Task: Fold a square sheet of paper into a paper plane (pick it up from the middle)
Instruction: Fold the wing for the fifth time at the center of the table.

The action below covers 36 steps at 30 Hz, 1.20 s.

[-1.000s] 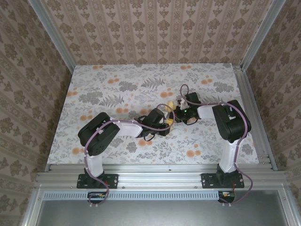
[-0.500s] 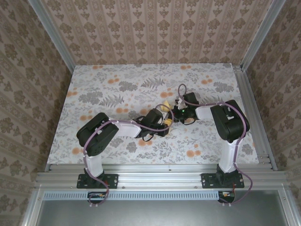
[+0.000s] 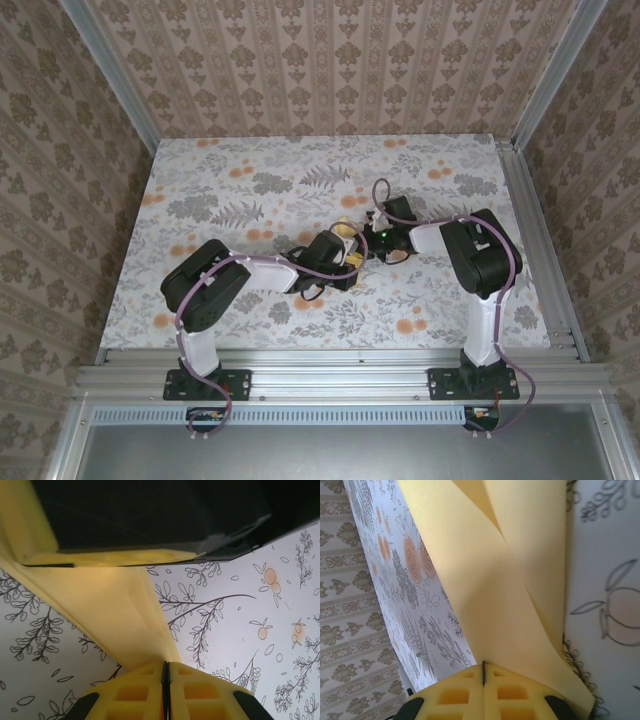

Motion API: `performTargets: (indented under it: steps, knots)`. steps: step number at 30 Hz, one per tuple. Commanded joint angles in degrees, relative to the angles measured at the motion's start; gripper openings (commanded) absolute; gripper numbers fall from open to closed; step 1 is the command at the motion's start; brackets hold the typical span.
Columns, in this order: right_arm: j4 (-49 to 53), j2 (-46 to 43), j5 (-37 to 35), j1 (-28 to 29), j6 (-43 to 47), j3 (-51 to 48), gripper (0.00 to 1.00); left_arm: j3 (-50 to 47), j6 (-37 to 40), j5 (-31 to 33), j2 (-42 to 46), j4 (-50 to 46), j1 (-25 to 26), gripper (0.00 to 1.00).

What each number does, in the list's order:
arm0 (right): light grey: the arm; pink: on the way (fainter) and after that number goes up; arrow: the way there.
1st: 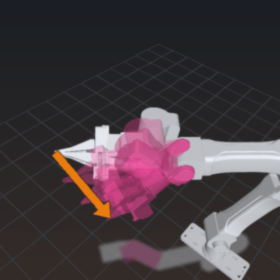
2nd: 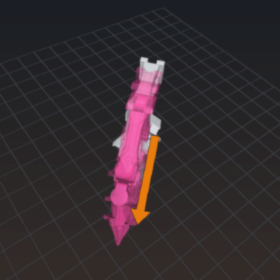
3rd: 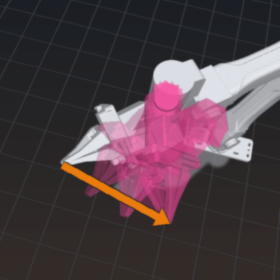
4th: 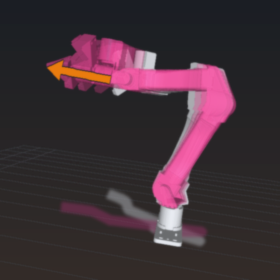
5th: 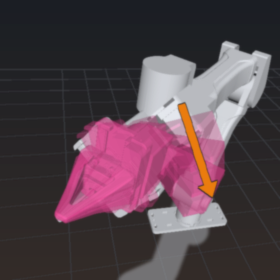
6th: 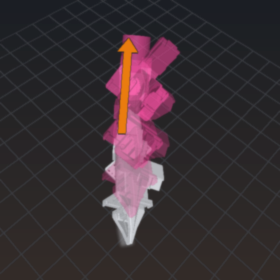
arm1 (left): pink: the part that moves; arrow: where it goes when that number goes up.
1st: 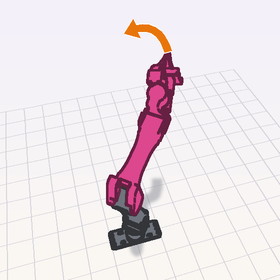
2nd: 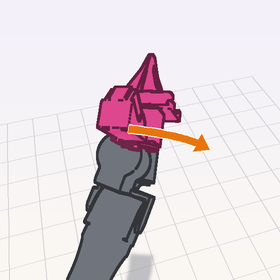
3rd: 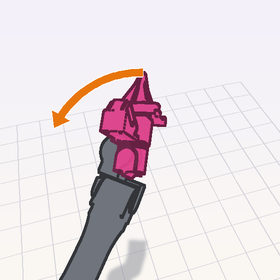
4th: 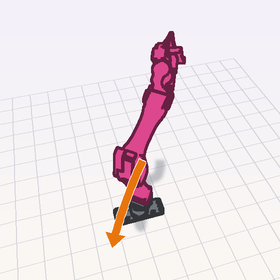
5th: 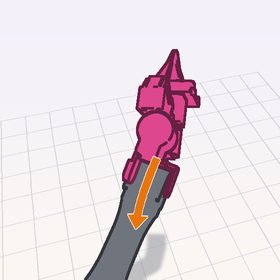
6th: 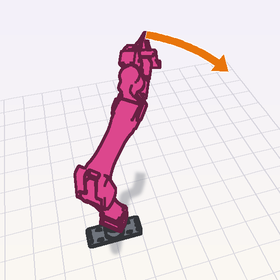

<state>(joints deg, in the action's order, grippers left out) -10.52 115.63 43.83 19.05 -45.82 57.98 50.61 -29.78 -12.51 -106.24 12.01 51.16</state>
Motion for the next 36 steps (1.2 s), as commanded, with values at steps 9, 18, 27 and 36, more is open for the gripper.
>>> performTargets:
  steps: [9, 18, 27, 36]
  knots:
    - [10.43, 0.19, -8.55, 0.31, 5.74, 1.30, 0.05, -4.97, 2.09, 0.90, -0.72, -18.17, -0.64, 0.10]
    - [10.68, -5.24, -11.90, -1.12, 4.02, -6.37, 0.05, -6.98, 3.05, 2.00, 2.02, -20.40, -1.19, 0.10]
    - [9.26, -10.24, -10.60, -1.35, 2.46, -7.71, 0.05, -5.75, 5.24, 2.60, 1.61, -22.80, -1.45, 0.11]
    - [4.74, -17.34, -9.37, -1.01, -2.10, -8.11, 0.08, -4.68, 8.69, 5.11, 0.94, -26.47, -1.15, 0.11]
